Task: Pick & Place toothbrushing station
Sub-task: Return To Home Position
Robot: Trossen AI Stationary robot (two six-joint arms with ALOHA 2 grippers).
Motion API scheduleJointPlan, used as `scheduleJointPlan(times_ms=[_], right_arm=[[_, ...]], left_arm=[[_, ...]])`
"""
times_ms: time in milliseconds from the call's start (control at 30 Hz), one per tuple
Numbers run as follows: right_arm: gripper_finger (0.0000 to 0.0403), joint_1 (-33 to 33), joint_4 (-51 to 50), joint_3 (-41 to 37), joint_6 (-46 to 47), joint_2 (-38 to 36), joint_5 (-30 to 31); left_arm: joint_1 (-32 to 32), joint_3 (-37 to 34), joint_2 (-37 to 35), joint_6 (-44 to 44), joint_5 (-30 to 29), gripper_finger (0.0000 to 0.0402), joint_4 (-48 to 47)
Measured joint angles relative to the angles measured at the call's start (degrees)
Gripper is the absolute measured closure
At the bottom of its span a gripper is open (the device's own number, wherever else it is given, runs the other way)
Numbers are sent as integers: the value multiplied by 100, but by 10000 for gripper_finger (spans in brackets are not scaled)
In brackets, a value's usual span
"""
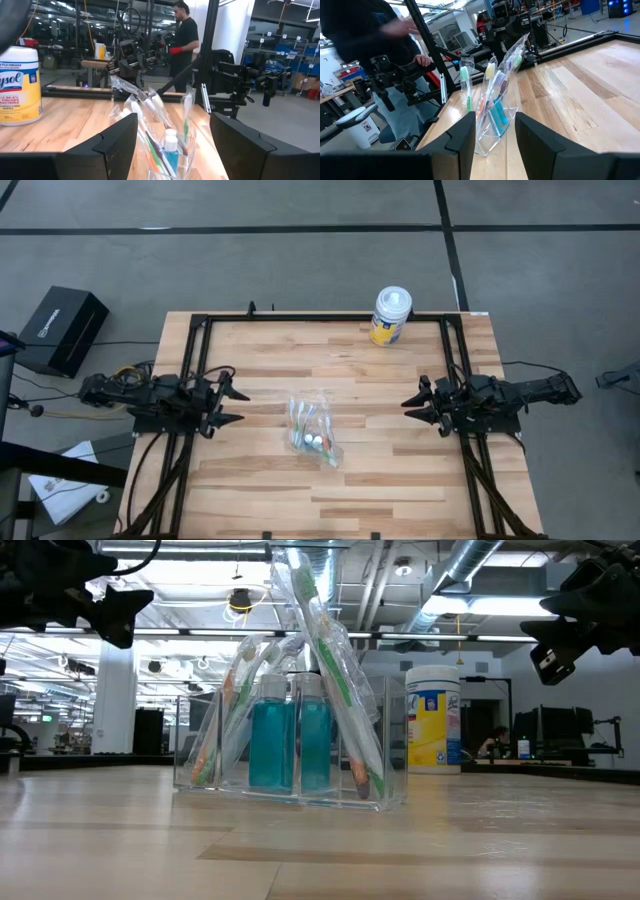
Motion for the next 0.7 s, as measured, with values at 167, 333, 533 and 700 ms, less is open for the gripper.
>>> scheduleJointPlan(times_ms=[167,333,533,700], right_arm=[[275,-1,-2,0,0,0,0],[275,1,0,0,0,0,0],[274,1,0,0,0,0,0],[274,0,0,0,0,0,0]], left_arm=[[0,0,6,0,2,158,14],[0,0,88,0,3,160,35],[0,0,131,0,4,159,63],[0,0,131,0,4,159,70]])
